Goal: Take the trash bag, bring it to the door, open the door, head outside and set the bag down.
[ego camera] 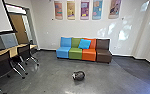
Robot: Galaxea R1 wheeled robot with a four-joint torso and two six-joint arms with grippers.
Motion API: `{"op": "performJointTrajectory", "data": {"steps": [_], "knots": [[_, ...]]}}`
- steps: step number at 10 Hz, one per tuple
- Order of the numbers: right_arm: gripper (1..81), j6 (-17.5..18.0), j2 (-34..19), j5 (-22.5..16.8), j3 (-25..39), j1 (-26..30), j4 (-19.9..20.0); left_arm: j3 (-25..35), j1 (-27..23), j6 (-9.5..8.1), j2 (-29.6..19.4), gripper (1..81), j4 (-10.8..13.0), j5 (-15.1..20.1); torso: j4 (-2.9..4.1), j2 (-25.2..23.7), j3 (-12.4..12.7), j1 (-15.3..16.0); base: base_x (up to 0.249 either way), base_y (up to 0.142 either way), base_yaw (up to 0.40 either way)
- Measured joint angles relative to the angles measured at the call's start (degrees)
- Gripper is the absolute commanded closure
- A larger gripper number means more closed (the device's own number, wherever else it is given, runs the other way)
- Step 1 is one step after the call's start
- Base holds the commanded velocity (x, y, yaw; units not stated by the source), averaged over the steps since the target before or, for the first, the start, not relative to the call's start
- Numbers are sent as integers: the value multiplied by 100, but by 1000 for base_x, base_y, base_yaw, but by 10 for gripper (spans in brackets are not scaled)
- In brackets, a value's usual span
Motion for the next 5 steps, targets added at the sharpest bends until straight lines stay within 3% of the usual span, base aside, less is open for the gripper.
{"op": "performJointTrajectory", "data": {"steps": [5], "knots": [[10,0,-37,-2,-13,-9,-7,7,-5,0,35,10,13,5,0,0,0,-2,141,-70,0]]}}
